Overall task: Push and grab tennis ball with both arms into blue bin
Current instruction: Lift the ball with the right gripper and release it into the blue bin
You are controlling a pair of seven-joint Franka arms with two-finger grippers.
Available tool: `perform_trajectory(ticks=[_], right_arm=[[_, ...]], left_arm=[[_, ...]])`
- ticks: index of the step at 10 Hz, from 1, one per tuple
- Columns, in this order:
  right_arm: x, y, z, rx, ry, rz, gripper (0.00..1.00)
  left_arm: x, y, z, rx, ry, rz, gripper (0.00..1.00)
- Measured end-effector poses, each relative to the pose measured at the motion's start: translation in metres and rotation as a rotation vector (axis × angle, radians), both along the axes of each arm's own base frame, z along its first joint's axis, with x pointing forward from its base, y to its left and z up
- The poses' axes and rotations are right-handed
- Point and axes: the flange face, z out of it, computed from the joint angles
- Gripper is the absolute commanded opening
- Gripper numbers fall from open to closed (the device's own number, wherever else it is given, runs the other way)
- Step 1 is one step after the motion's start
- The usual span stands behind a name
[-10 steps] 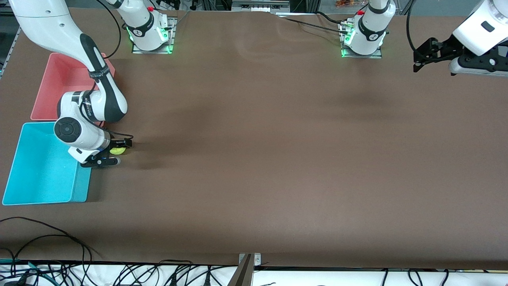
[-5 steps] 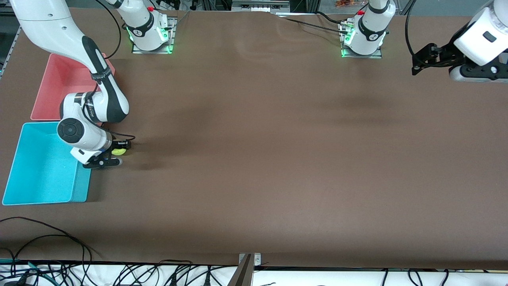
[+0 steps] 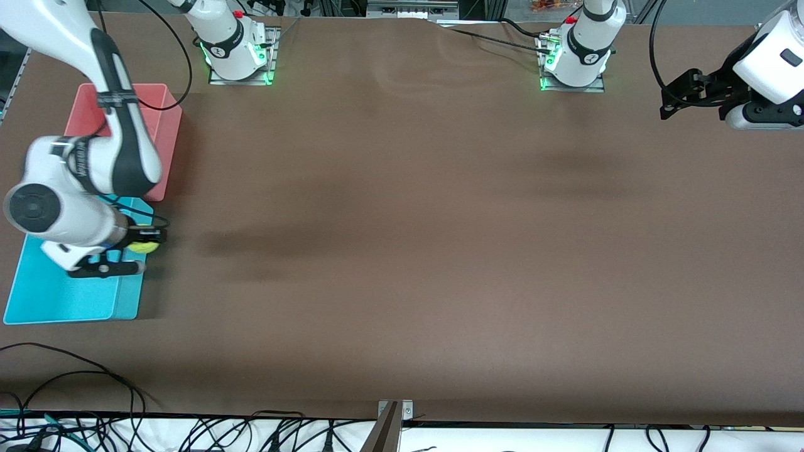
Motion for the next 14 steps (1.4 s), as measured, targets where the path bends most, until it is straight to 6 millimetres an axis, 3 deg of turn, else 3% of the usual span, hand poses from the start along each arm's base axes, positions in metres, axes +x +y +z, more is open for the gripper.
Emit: perform_trajectory(ticks=[2,5,7,9,11,12,13,14], right_arm=[[-0.007,-0.059,0.012,0.082,0.039,0.029,0.07],[-0.034,-0.161,0.006,0.16,0.07,0.09,0.07],[-0.052,-0.197,-0.024,0.197,0.115,0.124,0.06],[-0.056,-0.205,-0.058,0.231,0.146,0.139,0.09],[-0.051,-0.188,-0.081,0.275,0.153,0.177,0.52],[-0.05,-0.186,-0.091,0.281,0.157,0.198,0.89],[-0.051,-0.189,-0.098,0.284,0.159,0.206,0.98],[-0.052,-0.19,-0.103,0.286,0.161,0.208,1.0]], left_arm=[[0.001,0.0,-0.002,0.0,0.004,0.001,1.0],[0.002,-0.003,-0.002,0.0,0.004,-0.005,1.0],[0.001,-0.005,-0.002,0.0,0.003,-0.01,1.0],[0.001,-0.007,-0.001,0.0,0.001,-0.013,1.0],[0.001,-0.007,0.0,0.0,-0.001,-0.012,1.0],[0.002,-0.006,0.0,0.0,-0.001,-0.011,1.0],[0.002,-0.006,0.0,0.0,-0.001,-0.011,1.0],[0.002,-0.006,0.0,0.0,-0.001,-0.011,1.0]])
